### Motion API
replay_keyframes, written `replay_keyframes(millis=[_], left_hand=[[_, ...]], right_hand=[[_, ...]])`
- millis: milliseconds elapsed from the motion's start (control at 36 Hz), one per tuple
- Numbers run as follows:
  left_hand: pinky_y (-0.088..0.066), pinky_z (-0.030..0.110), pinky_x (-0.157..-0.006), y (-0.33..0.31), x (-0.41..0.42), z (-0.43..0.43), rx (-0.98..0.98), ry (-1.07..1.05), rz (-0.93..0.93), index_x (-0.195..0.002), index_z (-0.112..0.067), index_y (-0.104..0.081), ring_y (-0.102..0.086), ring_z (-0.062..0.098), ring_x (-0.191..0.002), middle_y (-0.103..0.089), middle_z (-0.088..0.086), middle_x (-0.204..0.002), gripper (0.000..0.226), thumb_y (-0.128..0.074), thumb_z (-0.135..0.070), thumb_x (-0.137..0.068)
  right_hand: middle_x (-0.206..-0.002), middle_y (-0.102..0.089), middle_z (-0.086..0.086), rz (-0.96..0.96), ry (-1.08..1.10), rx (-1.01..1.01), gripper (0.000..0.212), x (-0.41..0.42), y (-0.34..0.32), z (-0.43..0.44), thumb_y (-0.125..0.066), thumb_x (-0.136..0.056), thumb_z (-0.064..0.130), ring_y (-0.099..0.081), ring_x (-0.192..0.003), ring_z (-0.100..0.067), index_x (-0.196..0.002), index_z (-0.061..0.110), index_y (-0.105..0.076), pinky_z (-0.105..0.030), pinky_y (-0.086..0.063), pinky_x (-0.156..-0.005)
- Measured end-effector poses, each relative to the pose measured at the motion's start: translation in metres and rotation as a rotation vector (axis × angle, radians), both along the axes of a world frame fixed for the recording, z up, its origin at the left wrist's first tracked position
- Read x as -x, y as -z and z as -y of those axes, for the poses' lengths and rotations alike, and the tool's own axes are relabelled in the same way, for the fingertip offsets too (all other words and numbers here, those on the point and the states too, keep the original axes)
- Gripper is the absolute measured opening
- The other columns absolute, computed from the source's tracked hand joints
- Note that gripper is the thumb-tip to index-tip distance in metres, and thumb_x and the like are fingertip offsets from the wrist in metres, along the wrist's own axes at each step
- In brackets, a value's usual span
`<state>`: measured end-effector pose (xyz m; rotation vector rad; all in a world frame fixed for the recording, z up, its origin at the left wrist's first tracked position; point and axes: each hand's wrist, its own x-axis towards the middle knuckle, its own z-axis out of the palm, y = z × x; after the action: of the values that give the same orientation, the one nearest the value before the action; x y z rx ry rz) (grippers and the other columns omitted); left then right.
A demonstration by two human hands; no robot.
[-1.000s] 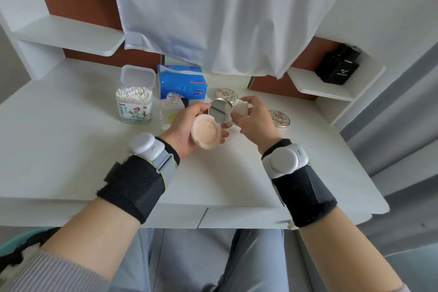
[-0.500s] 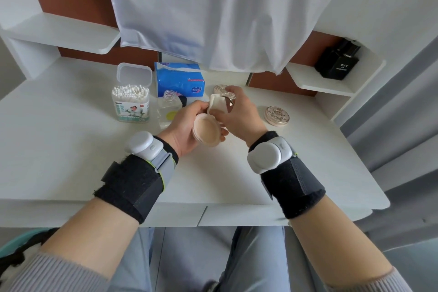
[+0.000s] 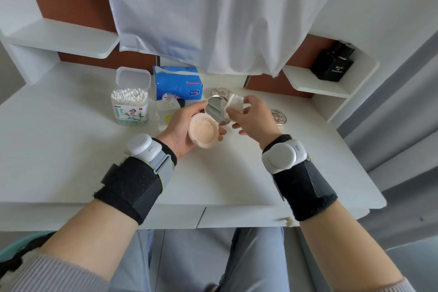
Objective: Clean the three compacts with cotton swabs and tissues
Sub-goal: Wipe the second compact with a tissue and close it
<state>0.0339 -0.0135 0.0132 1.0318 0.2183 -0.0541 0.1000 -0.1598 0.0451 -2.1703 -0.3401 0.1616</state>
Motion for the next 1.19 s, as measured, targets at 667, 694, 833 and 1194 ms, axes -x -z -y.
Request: replay_keyframes(millis=[667,694,833,1194], left_hand=[[-0.054,0.041,-0.081,0.002,-0.008,0.001,0.22,-0.16,0.087,-0.115,-0.015,-0.059,-0.07,0.028,-0.078,-0.069,0.013,-0.096,0.045,-0.036,-0.051,-0.098],[-0.056,0.04,-0.079,0.001,-0.008,0.001,0.227,-0.166,0.082,-0.117,-0.013,-0.058,-0.07,0.027,-0.08,-0.069,0.014,-0.1,0.049,-0.035,-0.051,-0.098],[-0.058,0.036,-0.077,0.002,-0.01,-0.001,0.233,-0.177,0.074,-0.114,-0.012,-0.059,-0.069,0.025,-0.089,-0.07,0.014,-0.102,0.054,-0.029,-0.054,-0.099],[-0.049,0.039,-0.094,0.005,-0.01,-0.002,0.258,-0.208,0.25,-0.132,-0.009,-0.047,-0.062,0.024,-0.1,-0.059,0.012,-0.112,0.052,-0.045,-0.042,-0.093]], right_hand=[[-0.078,-0.058,-0.006,0.0,0.244,-0.483,0.022,0.015,0.038,0.008,-0.058,-0.091,0.019,-0.055,-0.054,-0.009,-0.1,-0.001,-0.058,-0.025,-0.048,-0.056],[-0.078,-0.058,-0.006,-0.009,0.248,-0.497,0.022,0.017,0.039,0.006,-0.058,-0.091,0.02,-0.055,-0.055,-0.01,-0.1,-0.001,-0.058,-0.027,-0.048,-0.056],[-0.071,-0.056,-0.004,-0.058,0.211,-0.581,0.018,0.03,0.037,-0.007,-0.052,-0.093,0.018,-0.053,-0.053,-0.013,-0.099,0.001,-0.054,-0.027,-0.044,-0.051],[-0.071,-0.059,-0.01,-0.383,0.082,-0.839,0.017,0.041,0.033,-0.022,-0.035,-0.102,0.019,-0.061,-0.049,-0.02,-0.093,0.011,-0.046,-0.027,-0.052,-0.048]])
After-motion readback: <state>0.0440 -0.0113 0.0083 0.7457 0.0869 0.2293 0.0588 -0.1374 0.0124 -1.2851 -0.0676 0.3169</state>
